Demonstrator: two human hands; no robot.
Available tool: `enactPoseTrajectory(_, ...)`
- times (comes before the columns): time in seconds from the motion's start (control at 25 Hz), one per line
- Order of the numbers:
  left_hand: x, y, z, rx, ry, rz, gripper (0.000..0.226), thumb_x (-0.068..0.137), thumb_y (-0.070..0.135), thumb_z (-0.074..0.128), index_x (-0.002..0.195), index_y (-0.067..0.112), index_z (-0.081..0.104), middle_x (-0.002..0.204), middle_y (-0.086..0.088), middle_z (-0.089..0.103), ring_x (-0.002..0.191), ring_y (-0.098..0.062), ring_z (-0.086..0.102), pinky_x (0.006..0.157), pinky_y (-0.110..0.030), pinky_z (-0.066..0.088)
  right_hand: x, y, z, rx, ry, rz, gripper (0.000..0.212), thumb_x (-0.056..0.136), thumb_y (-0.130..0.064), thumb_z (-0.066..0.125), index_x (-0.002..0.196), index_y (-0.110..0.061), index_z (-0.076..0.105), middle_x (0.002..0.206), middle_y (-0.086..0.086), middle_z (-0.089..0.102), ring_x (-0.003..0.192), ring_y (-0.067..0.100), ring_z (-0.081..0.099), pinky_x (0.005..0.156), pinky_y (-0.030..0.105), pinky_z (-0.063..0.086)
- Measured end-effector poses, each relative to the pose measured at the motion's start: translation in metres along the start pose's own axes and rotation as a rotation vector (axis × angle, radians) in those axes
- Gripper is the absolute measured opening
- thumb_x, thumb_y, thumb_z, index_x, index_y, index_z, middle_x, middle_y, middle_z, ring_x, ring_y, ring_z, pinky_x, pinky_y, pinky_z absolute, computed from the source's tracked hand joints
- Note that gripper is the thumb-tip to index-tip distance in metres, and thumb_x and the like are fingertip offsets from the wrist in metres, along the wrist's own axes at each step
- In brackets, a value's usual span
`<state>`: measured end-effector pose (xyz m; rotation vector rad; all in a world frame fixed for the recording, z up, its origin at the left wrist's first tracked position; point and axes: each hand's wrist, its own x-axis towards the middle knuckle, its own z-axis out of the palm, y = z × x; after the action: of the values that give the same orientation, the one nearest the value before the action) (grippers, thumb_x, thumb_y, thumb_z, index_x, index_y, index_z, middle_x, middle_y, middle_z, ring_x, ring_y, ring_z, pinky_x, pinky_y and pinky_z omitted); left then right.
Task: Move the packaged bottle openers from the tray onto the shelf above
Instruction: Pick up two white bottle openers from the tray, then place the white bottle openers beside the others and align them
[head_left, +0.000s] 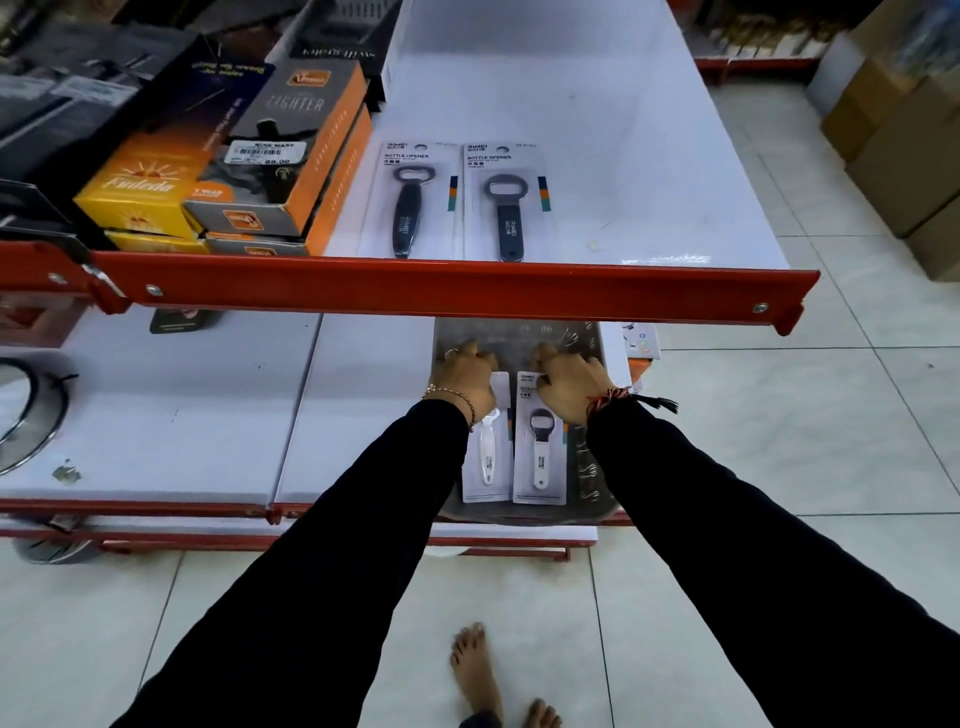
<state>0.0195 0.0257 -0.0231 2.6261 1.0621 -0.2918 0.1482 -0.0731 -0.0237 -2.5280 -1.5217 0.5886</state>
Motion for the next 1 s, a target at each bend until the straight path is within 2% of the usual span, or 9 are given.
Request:
enactPoseTrajectory(0.08,-0.011,0.002,-0.011,-0.072,0.037,-0.005,0.030,0.089,0.014,0.058,0.118,0.019,0.065,0.129,-0.009,0.064,0.122,-0.033,0.056,0.105,-0.038,0.048,-0.011,-0.004,-0.008,0.031,0.028,-0.005,0.034,0.084,-0.017,0.045,0.117,-0.016,0.054,0.108,0.014,0.070,0.104,0.035,0.063,0.095,0.041,0.039)
enactPoseTrajectory(0.2,-0.041,0.010,-0.026,-0.068,0.103,-0.016,0.030,0.090,0.015,0.053,0.117,0.021,0.063,0.117,-0.010,0.071,0.114,-0.035,0.061,0.101,-0.036,0.043,-0.039,-0.011,-0.019,0.014,0.093,-0.090,0.039,0.086,-0.014,0.045,0.122,-0.022,0.059,0.116,0.009,0.069,0.110,0.032,0.062,0.099,0.040,0.041)
enactPoseTrajectory(0.36,-0.095,0.022,-0.049,-0.068,0.226,0.031,0.034,0.092,0.012,0.047,0.122,0.020,0.061,0.113,-0.011,0.072,0.107,-0.035,0.065,0.098,-0.037,0.044,-0.086,-0.020,-0.042,-0.002,0.229,-0.196,0.038,0.089,-0.012,0.044,0.122,-0.022,0.059,0.113,0.012,0.070,0.094,0.036,0.067,0.079,0.040,0.054)
enactPoseTrajectory(0.56,-0.162,0.042,-0.094,-0.150,0.426,0.092,0.034,0.092,0.009,0.046,0.122,0.020,0.060,0.119,-0.008,0.069,0.109,-0.031,0.063,0.095,-0.038,0.049,-0.150,-0.033,-0.081,-0.085,0.461,-0.310,0.037,0.088,-0.008,0.042,0.121,-0.015,0.056,0.115,0.011,0.065,0.099,0.033,0.062,0.065,0.035,0.047)
enactPoseTrajectory(0.8,-0.214,0.069,-0.157,-0.170,0.632,0.158,0.031,0.093,0.011,0.044,0.118,0.020,0.060,0.111,-0.006,0.070,0.104,-0.028,0.062,0.091,-0.039,0.050,-0.207,-0.042,-0.152,-0.105,0.697,-0.392,0.033,0.087,-0.006,0.043,0.116,-0.012,0.056,0.107,0.007,0.064,0.094,0.029,0.056,0.068,0.037,0.047)
enactPoseTrajectory(1.0,-0.212,0.097,-0.225,-0.190,0.709,0.193,0.034,0.095,0.010,0.042,0.123,0.016,0.059,0.112,-0.010,0.068,0.104,-0.031,0.062,0.087,-0.036,0.047,-0.214,-0.044,-0.231,-0.059,0.826,-0.353,0.033,0.089,-0.007,0.039,0.118,-0.013,0.053,0.109,0.005,0.061,0.099,0.028,0.054,0.069,0.038,0.047)
